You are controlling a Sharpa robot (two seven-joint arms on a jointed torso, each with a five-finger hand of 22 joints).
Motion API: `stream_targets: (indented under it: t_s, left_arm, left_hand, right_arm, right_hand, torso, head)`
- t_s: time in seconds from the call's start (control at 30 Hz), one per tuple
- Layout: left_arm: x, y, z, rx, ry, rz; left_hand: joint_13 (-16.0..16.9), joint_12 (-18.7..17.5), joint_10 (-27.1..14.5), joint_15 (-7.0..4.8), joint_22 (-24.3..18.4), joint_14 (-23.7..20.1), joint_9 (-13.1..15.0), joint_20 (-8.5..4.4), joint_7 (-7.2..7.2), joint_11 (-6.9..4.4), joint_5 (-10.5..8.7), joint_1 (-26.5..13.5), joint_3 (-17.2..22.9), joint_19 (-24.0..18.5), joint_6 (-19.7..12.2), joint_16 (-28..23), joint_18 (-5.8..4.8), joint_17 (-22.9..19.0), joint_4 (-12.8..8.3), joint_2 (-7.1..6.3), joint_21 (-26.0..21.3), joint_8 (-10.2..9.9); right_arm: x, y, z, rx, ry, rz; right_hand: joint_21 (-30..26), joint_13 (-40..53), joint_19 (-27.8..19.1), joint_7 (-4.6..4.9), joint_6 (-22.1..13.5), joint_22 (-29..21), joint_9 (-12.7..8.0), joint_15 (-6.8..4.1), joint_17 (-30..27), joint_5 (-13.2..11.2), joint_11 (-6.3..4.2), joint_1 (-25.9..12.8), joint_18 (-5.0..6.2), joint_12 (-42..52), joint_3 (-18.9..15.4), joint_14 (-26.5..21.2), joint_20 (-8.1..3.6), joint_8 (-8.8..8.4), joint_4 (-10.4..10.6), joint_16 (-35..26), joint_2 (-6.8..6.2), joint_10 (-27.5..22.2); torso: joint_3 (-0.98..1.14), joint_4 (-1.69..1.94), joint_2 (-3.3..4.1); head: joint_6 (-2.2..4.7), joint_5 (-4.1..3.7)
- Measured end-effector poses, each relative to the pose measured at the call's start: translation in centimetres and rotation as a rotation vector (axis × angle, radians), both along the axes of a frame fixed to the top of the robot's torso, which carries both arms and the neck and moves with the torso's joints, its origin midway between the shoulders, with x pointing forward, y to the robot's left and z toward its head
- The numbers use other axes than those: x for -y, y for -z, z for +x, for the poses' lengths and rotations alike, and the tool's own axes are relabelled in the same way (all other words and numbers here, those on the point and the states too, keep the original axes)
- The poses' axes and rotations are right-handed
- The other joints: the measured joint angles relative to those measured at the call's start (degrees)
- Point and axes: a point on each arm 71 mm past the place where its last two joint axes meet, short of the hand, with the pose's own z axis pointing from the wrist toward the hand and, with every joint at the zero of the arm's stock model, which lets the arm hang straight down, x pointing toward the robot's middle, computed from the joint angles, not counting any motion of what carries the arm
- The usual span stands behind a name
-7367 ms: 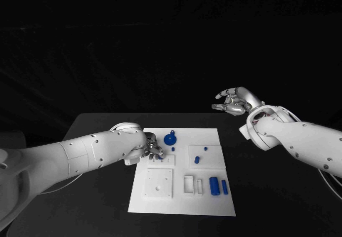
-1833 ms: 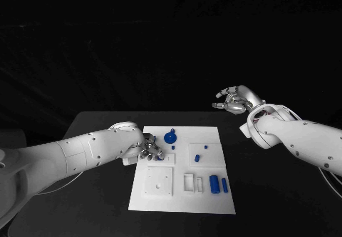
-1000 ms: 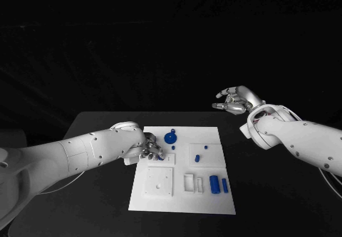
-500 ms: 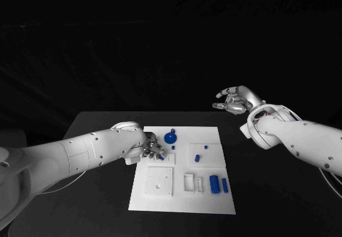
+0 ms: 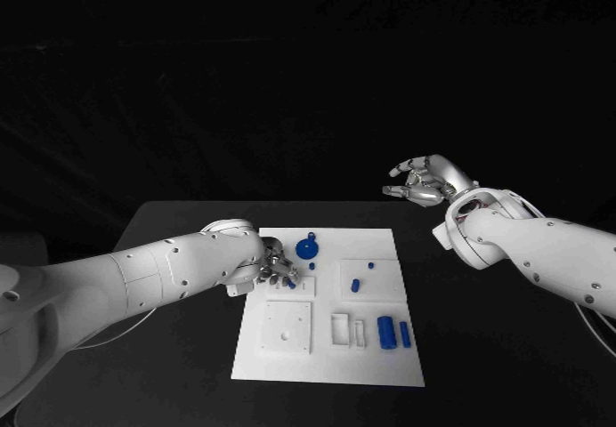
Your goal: Assemble the parts on the task board
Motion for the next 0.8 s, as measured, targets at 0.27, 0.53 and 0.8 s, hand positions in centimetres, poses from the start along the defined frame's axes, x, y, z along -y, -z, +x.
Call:
stream_targets:
  t_s: [0.27,0.53,0.8]
  left_arm:
    - [0.05,-0.02,0.1,0.003,0.002,0.005]
    - [0.05,-0.01,0.16,0.004,0.004,0.006]
    - [-0.04,-0.05,0.19,0.005,0.002,0.004]
  left_hand:
    - [0.28,0.0,0.09,0.03,0.06,0.04,0.02,0.0,-0.1,0.09,0.66,0.0,-0.24,0.0,0.1,0.0,0.0,0.09,-0.24,0.0,-0.22,-0.28]
    - [0.34,0.0,0.1,0.04,0.06,0.05,0.03,0.0,-0.13,0.1,1.0,0.0,-0.31,0.0,0.13,0.0,0.0,0.08,-0.31,0.0,-0.22,-0.36]
    - [0.42,-1.19,-0.98,0.04,0.27,0.05,-1.99,0.0,-0.13,0.71,-1.85,-0.01,0.27,0.0,0.14,-1.28,0.0,-0.36,0.27,-0.02,-0.85,-3.2]
  right_arm:
    - [-0.02,0.0,-0.01,0.0,-0.001,0.0]
    - [-0.03,0.0,-0.01,0.0,-0.001,0.0]
    - [-0.03,0.0,-0.01,0.0,-0.002,-0.001]
  right_hand:
    - [0.0,0.0,-0.01,0.0,0.0,0.0,0.0,0.0,0.0,0.0,0.0,0.0,0.0,0.0,0.0,0.0,0.01,0.0,0.0,0.0,0.0,0.0]
    - [0.0,-0.05,-0.08,0.0,0.0,-0.01,-0.05,0.01,0.0,0.0,0.0,0.0,0.0,0.0,0.0,-0.01,0.08,0.0,0.0,0.0,0.0,0.0]
    - [0.0,-0.05,-0.08,0.0,0.0,0.04,-0.05,0.06,0.0,0.0,0.01,0.0,0.0,0.0,0.0,-0.07,0.09,0.0,0.0,0.0,0.0,0.01]
  torso:
    - [0.0,0.0,0.01]
    - [0.0,0.0,0.01]
    - [0.0,0.01,0.01]
  head:
    - [-0.05,0.0]
    - [-0.01,-0.03]
    - [-0.01,-0.09]
